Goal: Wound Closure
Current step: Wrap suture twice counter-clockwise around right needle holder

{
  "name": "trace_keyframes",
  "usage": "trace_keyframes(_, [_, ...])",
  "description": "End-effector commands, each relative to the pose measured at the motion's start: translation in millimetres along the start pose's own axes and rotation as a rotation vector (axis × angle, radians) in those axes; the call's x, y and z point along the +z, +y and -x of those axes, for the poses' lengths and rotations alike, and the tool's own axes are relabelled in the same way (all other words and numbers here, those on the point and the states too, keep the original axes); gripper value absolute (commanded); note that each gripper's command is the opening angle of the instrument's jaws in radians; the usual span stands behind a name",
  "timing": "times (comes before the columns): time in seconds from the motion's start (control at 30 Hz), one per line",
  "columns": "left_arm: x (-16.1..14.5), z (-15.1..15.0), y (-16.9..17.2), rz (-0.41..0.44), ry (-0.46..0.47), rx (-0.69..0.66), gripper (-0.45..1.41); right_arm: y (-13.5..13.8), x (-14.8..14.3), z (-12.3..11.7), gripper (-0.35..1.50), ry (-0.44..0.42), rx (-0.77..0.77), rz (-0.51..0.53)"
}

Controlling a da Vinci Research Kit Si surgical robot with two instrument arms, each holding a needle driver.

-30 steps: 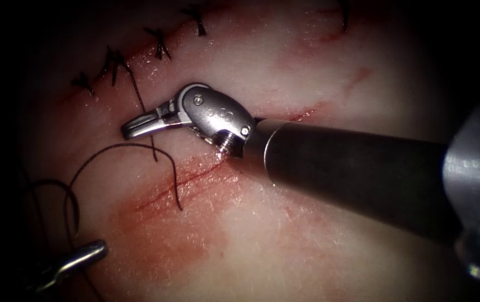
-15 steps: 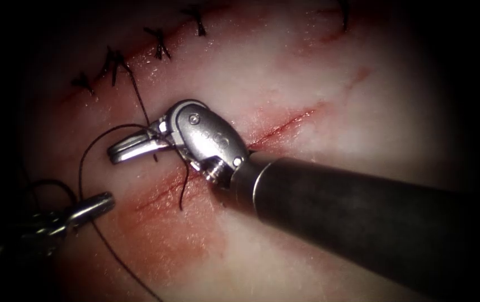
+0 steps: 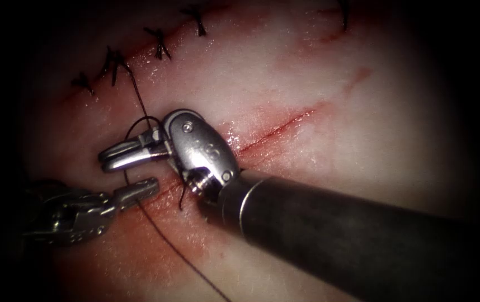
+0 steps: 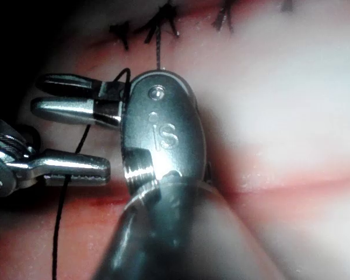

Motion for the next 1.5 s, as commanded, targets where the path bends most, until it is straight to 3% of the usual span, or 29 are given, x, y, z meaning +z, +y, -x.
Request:
trace_keyframes(0.03, [0.8, 0.3, -0.1, -0.002, -0.001, 0.003, -0.45, 0.8, 0.7, 0.5, 0.93, -0.002, -0.004, 0.002])
trace_keyframes(0.1, [1.2, -0.7, 0.2, 0.022, -0.002, 0.015, -0.45, 1.2, 0.7, 0.7, 1.2, -0.02, -0.005, 0.042])
trace_keyframes(0.17, [1.0, -1.2, 0.1, 0.025, -0.003, 0.038, -0.45, 1.7, 0.4, 0.9, 1.23, -0.062, -0.015, 0.05])
trace_keyframes(0.4, [-0.1, -2.2, -0.7, 0.039, 0.005, 0.118, -0.45, 2.0, -0.5, 2.6, 1.25, -0.182, -0.055, 0.026])
trace_keyframes(0.43, [-0.4, -2.6, -1.0, 0.039, 0.012, 0.134, -0.45, 1.9, -0.7, 3.3, 1.17, -0.196, -0.061, 0.002])
trace_keyframes(0.53, [-0.8, -3.3, -1.8, 0.037, 0.034, 0.158, -0.45, 0.8, -0.8, 5.1, 1.15, -0.271, -0.081, -0.041])
trace_keyframes(0.7, [-1.2, -3.3, -2.8, 0.039, 0.06, 0.156, -0.45, -0.9, -0.8, 6.4, 0.98, -0.28, -0.065, -0.132])
trace_keyframes(0.8, [-1.4, -2.7, -3.4, 0.048, 0.079, 0.151, -0.45, -1.9, -0.8, 6.5, 1.05, -0.311, -0.024, -0.194])
trace_keyframes(1.03, [-1.5, -1.2, -4.4, 0.064, 0.115, 0.147, -0.45, -3.5, -0.6, 6.2, 1.06, -0.28, 0.037, -0.312])
trace_keyframes(1.5, [-1.9, 2.7, -6.4, 0.081, 0.204, 0.128, -0.45, -5.0, -1.6, 8.2, 0.88, -0.26, 0.113, -0.475])
